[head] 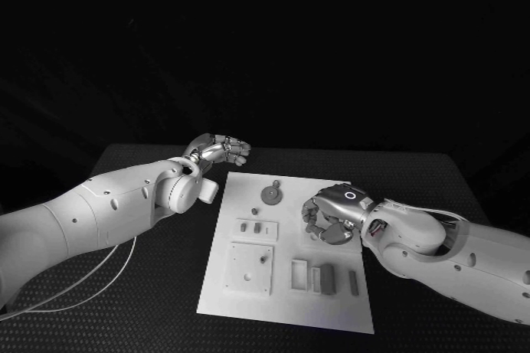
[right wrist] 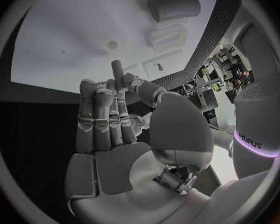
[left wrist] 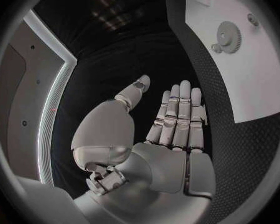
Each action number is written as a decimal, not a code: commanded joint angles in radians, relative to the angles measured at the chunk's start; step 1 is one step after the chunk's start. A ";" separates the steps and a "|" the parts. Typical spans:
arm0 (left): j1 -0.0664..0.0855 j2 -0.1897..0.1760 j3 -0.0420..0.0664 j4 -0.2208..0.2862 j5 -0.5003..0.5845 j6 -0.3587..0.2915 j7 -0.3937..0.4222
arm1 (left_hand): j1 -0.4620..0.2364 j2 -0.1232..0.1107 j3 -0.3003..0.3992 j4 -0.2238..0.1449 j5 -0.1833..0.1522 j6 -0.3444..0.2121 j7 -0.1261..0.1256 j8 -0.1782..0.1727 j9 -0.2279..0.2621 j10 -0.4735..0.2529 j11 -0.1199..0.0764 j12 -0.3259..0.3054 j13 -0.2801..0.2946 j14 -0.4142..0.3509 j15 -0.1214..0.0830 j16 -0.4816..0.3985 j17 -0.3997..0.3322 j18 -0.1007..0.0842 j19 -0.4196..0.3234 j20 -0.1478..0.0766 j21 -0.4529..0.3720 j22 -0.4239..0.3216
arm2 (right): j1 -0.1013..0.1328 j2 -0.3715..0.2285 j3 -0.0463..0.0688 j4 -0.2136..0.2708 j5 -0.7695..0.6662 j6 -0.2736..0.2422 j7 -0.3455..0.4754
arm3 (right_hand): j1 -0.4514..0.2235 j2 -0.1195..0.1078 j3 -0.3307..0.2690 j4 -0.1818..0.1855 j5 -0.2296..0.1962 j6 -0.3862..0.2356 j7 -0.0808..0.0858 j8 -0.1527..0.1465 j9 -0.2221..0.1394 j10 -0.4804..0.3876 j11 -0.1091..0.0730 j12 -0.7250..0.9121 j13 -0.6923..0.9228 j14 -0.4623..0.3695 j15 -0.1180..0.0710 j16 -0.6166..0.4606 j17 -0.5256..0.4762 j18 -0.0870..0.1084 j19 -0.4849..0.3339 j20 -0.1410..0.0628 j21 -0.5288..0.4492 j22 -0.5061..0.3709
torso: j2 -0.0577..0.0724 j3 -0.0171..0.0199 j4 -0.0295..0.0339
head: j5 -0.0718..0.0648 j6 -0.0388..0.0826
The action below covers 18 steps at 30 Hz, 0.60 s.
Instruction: Assemble the parts on the task board
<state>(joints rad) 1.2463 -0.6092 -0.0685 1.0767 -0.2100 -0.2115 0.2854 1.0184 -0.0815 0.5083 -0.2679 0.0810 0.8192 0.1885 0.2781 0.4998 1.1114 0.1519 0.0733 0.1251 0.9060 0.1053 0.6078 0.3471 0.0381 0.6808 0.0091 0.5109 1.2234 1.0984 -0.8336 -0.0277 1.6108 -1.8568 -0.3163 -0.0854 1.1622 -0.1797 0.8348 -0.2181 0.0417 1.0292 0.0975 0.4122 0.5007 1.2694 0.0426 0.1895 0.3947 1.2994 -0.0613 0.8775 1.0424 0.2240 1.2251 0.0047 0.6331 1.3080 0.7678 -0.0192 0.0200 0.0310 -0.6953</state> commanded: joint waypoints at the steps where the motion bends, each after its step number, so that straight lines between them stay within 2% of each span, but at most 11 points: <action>1: 0.001 0.005 0.001 -0.004 0.007 0.012 0.010 | -0.001 0.009 -0.006 0.000 -0.002 -0.007 0.000 0.005 -0.001 -0.004 0.003 0.005 -0.001 0.001 0.007 -0.007 0.001 0.010 0.006 0.003 -0.005 0.001 | 0.004 0.000 0.003 0.022 -0.003 -0.021 -0.002 | 0.001 0.006 -0.003 0.001 0.007 0.009 0.000 0.006 0.002 0.033 -0.011 0.005 0.005 -0.010 -0.017 0.005 0.000 0.038 0.001 -0.009 0.004 0.025 | 0.001 0.0002 0.0007 | 0.003 0.001; 5: 0.001 0.007 0.001 -0.008 0.008 0.012 0.011 | -0.001 0.009 -0.006 0.000 -0.002 -0.007 0.000 0.005 -0.001 -0.004 0.003 0.005 -0.002 0.001 0.007 -0.007 0.002 0.010 0.006 0.003 -0.005 0.001 | 0.004 0.013 0.003 0.033 0.062 -0.018 0.010 | 0.002 0.006 -0.002 0.001 0.007 0.009 -0.001 0.007 0.003 0.033 -0.012 0.005 0.006 -0.010 -0.017 0.006 0.000 0.038 0.001 -0.009 0.006 0.025 | 0.000 0.0001 0.0006 | 0.006 0.001; 9: 0.001 0.014 0.001 -0.017 0.011 0.012 0.011 | -0.001 0.009 -0.006 0.000 -0.002 -0.007 0.000 0.005 -0.001 -0.004 0.003 0.005 -0.002 0.001 0.007 -0.007 0.002 0.010 0.006 0.003 -0.005 0.002 | 0.004 0.050 0.003 0.034 0.094 -0.028 0.022 | 0.002 0.006 -0.001 0.000 0.007 0.008 0.000 0.006 0.004 0.032 -0.011 0.005 0.006 -0.011 -0.017 0.007 -0.001 0.038 0.000 -0.009 0.007 0.024 | 0.001 -0.0001 0.0001 | 0.016 0.007; 14: 0.001 0.026 0.001 -0.030 0.011 0.014 0.013 | -0.001 0.009 -0.006 -0.001 -0.002 -0.008 0.000 0.005 -0.002 -0.004 0.003 0.005 -0.002 0.002 0.007 -0.008 0.003 0.010 0.006 0.003 -0.006 0.002 | -0.002 0.110 0.002 0.038 0.095 -0.037 0.033 | 0.002 0.006 -0.001 -0.001 0.007 0.006 0.000 0.005 0.005 0.030 -0.011 0.004 0.007 -0.013 -0.016 0.008 -0.002 0.038 -0.002 -0.009 0.010 0.024 | 0.000 -0.0002 0.0012 | 0.024 0.007; 18: 0.001 0.032 0.001 -0.040 0.011 0.012 0.014 | 0.000 0.010 -0.006 -0.001 -0.002 -0.008 0.000 0.005 -0.002 -0.004 0.003 0.005 -0.002 0.002 0.007 -0.008 0.003 0.010 0.006 0.003 -0.006 0.002 | -0.015 0.152 -0.005 0.035 0.083 -0.038 0.037 | 0.002 0.005 -0.001 -0.002 0.007 0.005 0.000 0.005 0.006 0.030 -0.011 0.004 0.007 -0.013 -0.016 0.008 -0.003 0.038 -0.002 -0.010 0.011 0.024 | 0.001 -0.0004 0.0013 | 0.035 0.003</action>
<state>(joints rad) 1.2462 -0.5806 -0.0685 1.0380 -0.2069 -0.2111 0.2863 1.0184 -0.0815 0.5083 -0.2679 0.0810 0.8195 0.1888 0.2781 0.4988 1.1114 0.1519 0.0733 0.1238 0.9060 0.1054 0.6040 0.3489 0.0380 0.6808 0.0091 0.5109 1.2242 1.0872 -0.6869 -0.0320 1.6467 -1.7792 -0.3447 -0.0680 1.1624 -0.1799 0.8333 -0.2194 0.0464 1.0280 0.0983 0.4153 0.5073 1.2695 0.0425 0.1882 0.3954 1.2993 -0.0613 0.8792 1.0411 0.2221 1.2213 0.0016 0.6391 1.3078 0.7682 -0.0193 0.0209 0.0588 -0.6885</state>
